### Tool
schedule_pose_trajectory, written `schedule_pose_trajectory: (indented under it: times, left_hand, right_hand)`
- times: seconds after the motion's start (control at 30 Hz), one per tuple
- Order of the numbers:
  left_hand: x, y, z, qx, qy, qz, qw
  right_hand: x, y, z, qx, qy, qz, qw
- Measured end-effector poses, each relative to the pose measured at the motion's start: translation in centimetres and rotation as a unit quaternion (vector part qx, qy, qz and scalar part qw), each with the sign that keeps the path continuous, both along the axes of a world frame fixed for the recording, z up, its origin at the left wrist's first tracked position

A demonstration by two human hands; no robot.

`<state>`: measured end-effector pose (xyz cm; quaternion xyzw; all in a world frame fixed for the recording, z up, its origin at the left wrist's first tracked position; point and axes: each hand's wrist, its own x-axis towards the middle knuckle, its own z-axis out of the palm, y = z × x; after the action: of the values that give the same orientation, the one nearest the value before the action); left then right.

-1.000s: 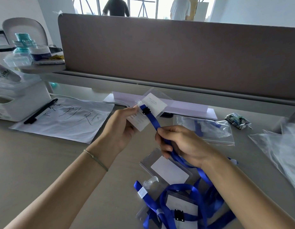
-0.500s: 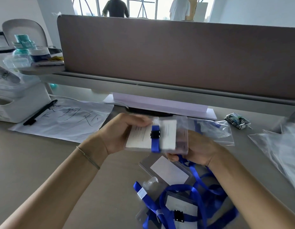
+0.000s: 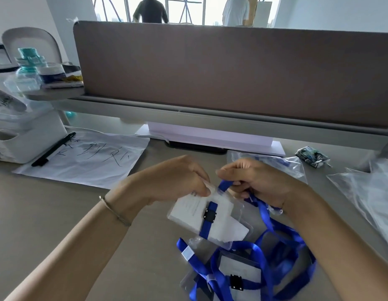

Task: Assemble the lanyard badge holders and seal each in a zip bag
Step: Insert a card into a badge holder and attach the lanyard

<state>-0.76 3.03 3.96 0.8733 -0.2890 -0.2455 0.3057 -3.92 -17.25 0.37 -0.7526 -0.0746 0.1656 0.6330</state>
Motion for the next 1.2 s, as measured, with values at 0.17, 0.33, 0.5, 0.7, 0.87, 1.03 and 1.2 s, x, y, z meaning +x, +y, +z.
schedule_pose_trajectory:
  times: [0.17, 0.33, 0.5, 0.7, 0.87, 1.03, 1.2]
  left_hand:
    - [-0.3, -0.7, -1.1, 0.000, -0.236, 0.105, 0.966]
    - [1.3, -0.7, -2.9, -0.086, -0.336, 0.199, 0.917]
    - [2.2, -0.4, -3.5, -0.176, -0.370, 0.241, 0.880]
    - [3.3, 0.4, -3.0, -0.346, -0.175, 0.327, 0.862]
    - [3.6, 1.3, -2.0, -0.456, 0.042, 0.324, 0.828]
    - [3.9, 1.5, -1.7, -0.508, 0.175, 0.326, 0.778]
    - [3.6, 2.3, -1.0, -0.487, 0.278, 0.176, 0.809]
  right_hand:
    - [-0.6, 0.6, 1.6, -0.057, -0.053, -0.042, 0.996]
    - [-1.0, 1.6, 2.0, -0.031, -0.066, -0.052, 0.996]
    - [-1.5, 2.7, 1.7, -0.045, -0.048, -0.003, 0.998]
    - [-1.7, 3.3, 1.5, -0.073, -0.017, 0.041, 0.996]
    - [-1.7, 3.0, 1.5, -0.075, -0.006, 0.033, 0.997]
    - [-1.4, 2.5, 1.4, -0.059, 0.002, 0.018, 0.998]
    - [-1.0, 0.6, 1.3, -0.009, 0.033, 0.070, 0.997]
